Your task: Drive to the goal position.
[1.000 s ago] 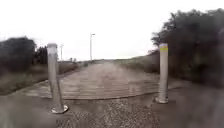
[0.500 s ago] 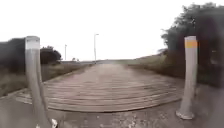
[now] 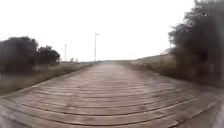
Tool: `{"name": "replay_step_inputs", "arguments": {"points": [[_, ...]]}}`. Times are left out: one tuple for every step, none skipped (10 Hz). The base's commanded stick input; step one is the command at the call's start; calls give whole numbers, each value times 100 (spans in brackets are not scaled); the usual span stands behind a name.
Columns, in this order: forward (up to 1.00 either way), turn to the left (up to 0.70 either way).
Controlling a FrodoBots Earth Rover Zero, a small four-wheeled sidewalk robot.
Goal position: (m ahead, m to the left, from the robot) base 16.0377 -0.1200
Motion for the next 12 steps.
{"name": "replay_step_inputs", "arguments": {"points": [[100, 0], [100, 0], [100, 0], [100, 0], [100, 0], [100, 0], [100, 0], [100, 0], [100, 0], [100, 0], [100, 0], [100, 0]]}}
